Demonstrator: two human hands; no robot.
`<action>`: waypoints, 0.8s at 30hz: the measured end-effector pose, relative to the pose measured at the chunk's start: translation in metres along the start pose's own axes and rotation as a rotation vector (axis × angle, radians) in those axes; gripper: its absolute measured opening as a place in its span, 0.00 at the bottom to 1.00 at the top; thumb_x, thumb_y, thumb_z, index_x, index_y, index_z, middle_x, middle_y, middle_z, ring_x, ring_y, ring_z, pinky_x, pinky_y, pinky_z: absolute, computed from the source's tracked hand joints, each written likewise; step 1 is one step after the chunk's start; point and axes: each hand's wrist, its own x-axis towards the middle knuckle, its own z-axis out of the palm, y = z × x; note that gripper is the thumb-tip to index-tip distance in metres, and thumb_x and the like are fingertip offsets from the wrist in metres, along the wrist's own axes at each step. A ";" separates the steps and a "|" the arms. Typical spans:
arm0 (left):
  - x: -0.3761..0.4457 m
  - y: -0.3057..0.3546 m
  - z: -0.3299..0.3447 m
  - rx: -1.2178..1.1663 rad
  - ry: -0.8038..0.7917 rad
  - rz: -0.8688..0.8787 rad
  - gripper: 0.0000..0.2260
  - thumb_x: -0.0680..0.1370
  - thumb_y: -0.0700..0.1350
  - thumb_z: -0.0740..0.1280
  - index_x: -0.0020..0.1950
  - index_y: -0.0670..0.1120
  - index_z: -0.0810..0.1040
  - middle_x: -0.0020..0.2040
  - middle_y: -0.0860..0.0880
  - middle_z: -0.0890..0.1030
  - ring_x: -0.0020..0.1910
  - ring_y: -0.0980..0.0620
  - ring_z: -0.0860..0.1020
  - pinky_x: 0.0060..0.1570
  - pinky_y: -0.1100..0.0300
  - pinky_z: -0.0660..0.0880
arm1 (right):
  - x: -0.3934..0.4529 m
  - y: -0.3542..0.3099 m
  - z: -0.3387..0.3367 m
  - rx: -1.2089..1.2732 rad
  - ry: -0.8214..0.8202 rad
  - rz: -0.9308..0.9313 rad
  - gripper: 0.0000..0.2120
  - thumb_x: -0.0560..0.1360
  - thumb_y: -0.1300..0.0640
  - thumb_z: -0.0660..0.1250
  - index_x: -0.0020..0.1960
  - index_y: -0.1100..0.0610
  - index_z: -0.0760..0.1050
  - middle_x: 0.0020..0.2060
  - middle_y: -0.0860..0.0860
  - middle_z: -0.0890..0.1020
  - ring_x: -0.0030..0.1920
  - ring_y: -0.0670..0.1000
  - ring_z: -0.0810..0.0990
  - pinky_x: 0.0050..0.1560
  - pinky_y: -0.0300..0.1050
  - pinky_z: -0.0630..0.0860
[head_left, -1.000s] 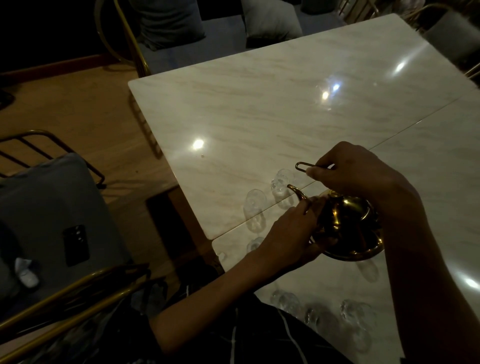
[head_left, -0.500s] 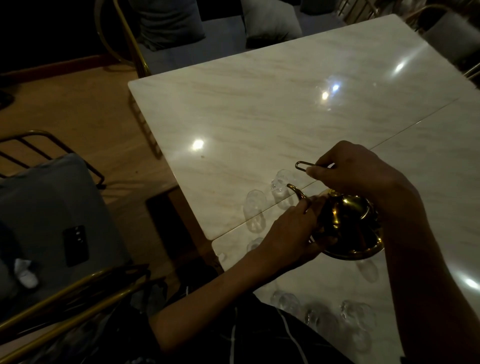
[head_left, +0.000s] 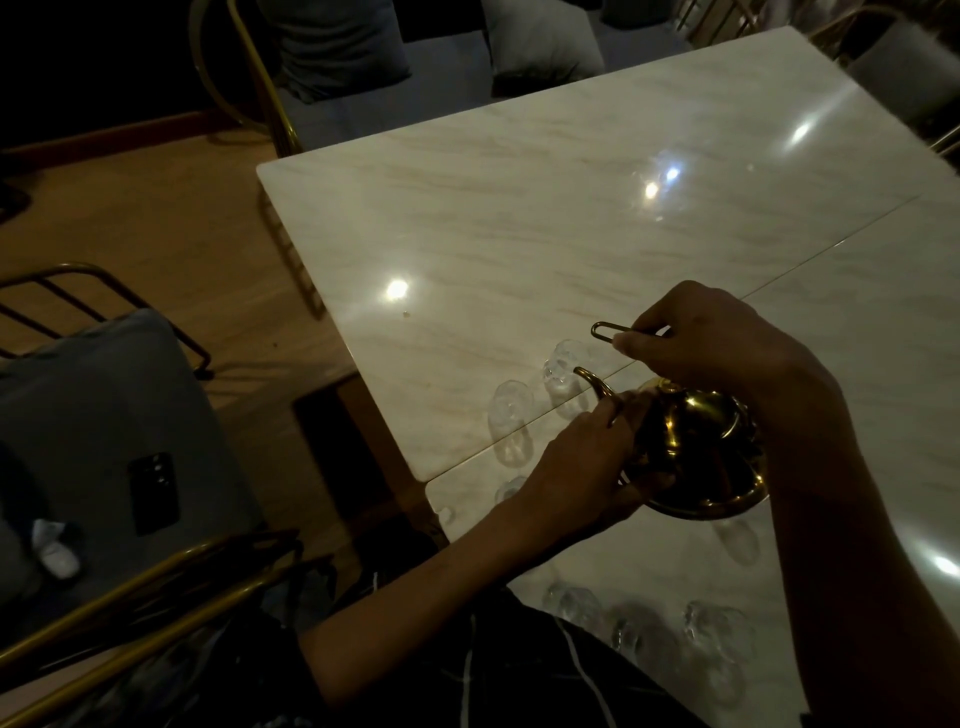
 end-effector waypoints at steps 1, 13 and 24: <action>0.000 0.000 0.000 0.000 0.000 0.002 0.34 0.78 0.55 0.71 0.79 0.48 0.61 0.73 0.46 0.71 0.68 0.45 0.74 0.61 0.46 0.78 | 0.000 0.000 0.000 -0.001 -0.001 0.000 0.15 0.76 0.48 0.68 0.54 0.57 0.84 0.42 0.54 0.83 0.40 0.50 0.77 0.45 0.43 0.72; 0.001 0.002 -0.001 0.008 0.007 0.004 0.34 0.78 0.54 0.71 0.79 0.48 0.61 0.74 0.45 0.71 0.69 0.45 0.74 0.62 0.46 0.77 | 0.001 0.004 0.001 -0.015 0.003 -0.012 0.14 0.76 0.47 0.68 0.53 0.56 0.85 0.36 0.46 0.75 0.43 0.50 0.77 0.45 0.44 0.72; 0.000 0.002 -0.002 0.009 0.012 0.004 0.34 0.78 0.53 0.72 0.79 0.48 0.62 0.73 0.44 0.71 0.68 0.45 0.75 0.61 0.46 0.78 | 0.003 0.004 0.002 0.005 0.005 -0.005 0.14 0.76 0.47 0.68 0.53 0.55 0.84 0.46 0.53 0.83 0.44 0.50 0.77 0.47 0.44 0.72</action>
